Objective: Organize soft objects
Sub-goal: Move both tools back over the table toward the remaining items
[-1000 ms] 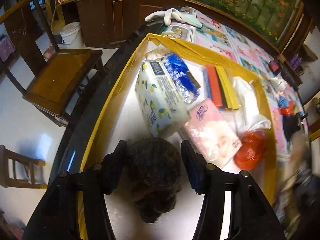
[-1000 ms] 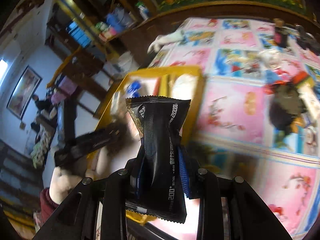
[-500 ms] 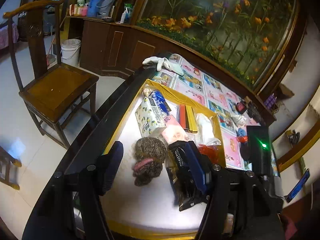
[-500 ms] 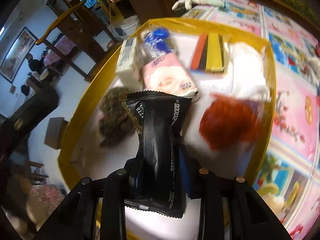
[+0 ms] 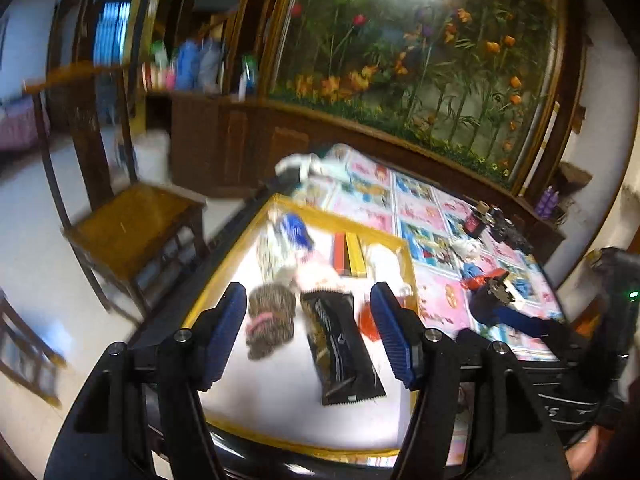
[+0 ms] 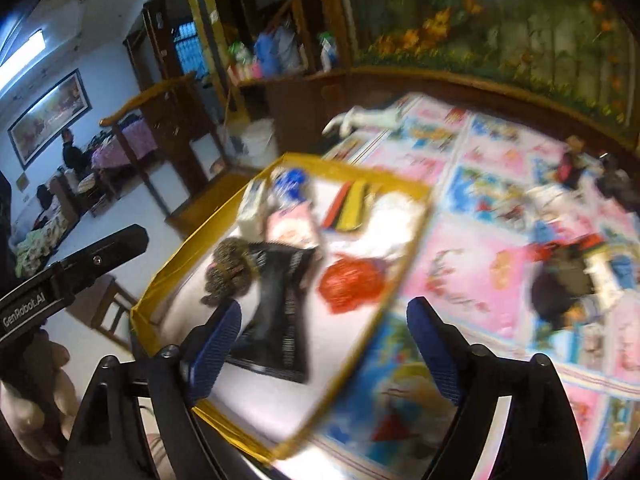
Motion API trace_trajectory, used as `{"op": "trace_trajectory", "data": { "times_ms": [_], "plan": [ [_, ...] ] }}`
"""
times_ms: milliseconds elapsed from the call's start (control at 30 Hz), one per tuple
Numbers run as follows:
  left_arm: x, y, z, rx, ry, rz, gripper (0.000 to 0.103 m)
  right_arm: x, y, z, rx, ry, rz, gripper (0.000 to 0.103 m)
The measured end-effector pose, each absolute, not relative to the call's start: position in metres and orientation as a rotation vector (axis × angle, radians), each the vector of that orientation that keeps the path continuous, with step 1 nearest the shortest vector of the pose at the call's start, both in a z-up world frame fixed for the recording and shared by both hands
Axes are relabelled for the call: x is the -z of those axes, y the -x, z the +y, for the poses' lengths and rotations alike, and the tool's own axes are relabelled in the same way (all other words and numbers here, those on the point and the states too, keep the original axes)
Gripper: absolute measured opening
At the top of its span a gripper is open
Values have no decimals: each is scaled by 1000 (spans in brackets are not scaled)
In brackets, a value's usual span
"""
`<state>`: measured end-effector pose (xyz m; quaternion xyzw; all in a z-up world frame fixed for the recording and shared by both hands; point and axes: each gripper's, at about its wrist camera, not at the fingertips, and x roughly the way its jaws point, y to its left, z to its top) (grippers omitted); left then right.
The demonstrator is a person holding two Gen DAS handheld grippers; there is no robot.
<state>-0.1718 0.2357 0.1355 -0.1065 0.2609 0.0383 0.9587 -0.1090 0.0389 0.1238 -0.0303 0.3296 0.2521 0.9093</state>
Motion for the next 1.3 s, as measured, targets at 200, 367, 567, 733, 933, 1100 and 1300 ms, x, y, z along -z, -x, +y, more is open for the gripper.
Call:
{"op": "trace_trajectory", "data": {
  "times_ms": [200, 367, 567, 733, 933, 1100, 1300],
  "plan": [
    [-153, 192, 165, -13, 129, 448, 103, -134, 176, -26, -350, 35, 449, 103],
    [-142, 186, 109, -28, -44, 511, 103, -108, 195, -44, -261, 39, 486, 102],
    [-147, 198, 87, -72, -141, 468, 103, -109, 205, -67, -220, -33, 507, 102],
    [-141, 197, 86, -62, -130, 518, 103, -110, 194, -71, -219, -90, 540, 102],
    [-133, 192, 91, -49, -108, 561, 103, -102, 168, -63, -220, -66, 556, 102],
    [-127, 190, 97, -39, -91, 580, 103, -98, 161, -56, -222, -59, 572, 102],
    [-121, 186, 105, -30, -66, 605, 103, -93, 156, -49, -221, -52, 589, 102]
  ]
}}
